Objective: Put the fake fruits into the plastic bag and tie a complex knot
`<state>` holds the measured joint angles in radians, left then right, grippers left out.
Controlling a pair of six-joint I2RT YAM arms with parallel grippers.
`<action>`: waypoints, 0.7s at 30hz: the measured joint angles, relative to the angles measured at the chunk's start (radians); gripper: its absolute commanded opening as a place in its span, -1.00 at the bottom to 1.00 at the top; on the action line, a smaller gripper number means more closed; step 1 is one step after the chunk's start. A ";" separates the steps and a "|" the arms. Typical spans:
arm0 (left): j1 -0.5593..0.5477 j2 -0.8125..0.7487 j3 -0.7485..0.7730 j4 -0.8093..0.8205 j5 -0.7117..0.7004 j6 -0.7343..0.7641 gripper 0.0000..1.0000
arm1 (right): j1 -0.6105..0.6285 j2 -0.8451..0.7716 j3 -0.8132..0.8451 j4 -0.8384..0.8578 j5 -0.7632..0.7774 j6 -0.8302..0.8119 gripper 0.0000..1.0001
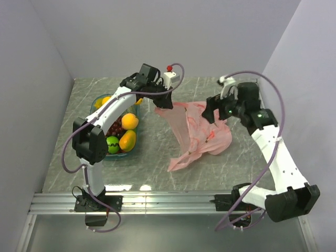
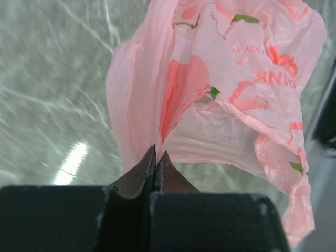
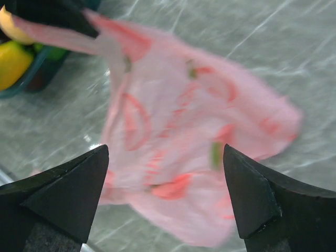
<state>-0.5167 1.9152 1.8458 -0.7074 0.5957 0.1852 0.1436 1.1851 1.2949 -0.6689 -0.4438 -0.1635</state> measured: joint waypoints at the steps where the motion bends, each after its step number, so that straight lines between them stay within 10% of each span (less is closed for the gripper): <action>1: 0.000 0.009 0.004 -0.006 -0.006 -0.041 -0.99 | 0.040 -0.011 -0.032 0.013 0.022 0.029 0.94; 18: 0.007 -0.002 -0.052 0.016 0.052 -0.346 -0.99 | 0.412 0.153 -0.177 0.204 0.547 0.217 0.99; 21: 0.022 -0.002 -0.052 0.019 0.084 -0.347 -0.99 | 0.404 0.204 -0.218 0.201 0.607 0.193 0.14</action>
<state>-0.4950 1.9137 1.7939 -0.6884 0.6800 -0.1616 0.5472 1.3888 1.0767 -0.4683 0.1635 0.0296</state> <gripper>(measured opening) 0.015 0.849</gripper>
